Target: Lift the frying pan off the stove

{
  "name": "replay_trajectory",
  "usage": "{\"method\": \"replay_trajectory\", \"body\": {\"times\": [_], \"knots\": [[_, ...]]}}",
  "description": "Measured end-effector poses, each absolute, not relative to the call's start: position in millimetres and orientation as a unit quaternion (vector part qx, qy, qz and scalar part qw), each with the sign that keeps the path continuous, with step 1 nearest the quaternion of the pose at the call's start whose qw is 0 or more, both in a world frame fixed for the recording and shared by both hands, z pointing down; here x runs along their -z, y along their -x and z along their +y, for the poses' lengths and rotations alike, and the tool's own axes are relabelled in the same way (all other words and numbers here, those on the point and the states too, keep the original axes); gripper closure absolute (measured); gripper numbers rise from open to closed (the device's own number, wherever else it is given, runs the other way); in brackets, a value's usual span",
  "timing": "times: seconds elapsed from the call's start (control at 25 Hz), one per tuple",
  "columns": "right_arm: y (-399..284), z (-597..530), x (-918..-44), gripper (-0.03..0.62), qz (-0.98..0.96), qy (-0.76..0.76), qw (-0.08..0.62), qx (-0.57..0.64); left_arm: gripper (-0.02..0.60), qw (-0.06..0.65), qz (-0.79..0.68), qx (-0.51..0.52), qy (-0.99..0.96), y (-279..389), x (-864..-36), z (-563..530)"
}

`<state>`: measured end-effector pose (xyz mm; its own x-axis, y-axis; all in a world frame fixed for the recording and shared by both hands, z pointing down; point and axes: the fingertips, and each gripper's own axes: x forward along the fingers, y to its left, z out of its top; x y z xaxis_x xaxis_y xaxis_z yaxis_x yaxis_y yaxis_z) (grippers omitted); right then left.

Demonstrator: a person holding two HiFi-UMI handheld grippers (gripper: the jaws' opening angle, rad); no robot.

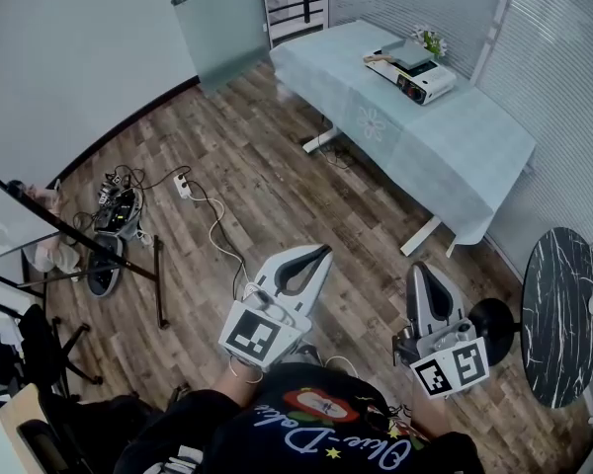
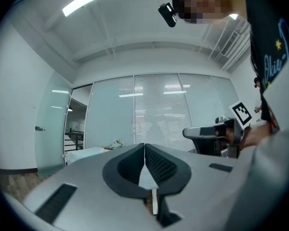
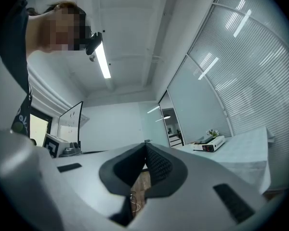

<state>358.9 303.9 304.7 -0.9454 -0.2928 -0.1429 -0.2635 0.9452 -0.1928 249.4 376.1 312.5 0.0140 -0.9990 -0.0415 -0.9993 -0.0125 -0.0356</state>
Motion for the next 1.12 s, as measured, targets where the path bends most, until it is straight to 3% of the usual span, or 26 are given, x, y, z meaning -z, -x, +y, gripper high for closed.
{"method": "replay_trajectory", "body": {"times": [1.12], "knots": [[-286.5,305.5,-313.9,0.594,0.979,0.171,0.063,0.09,0.575,0.009,0.699,-0.021,0.715,-155.4,-332.5,381.8]]}}
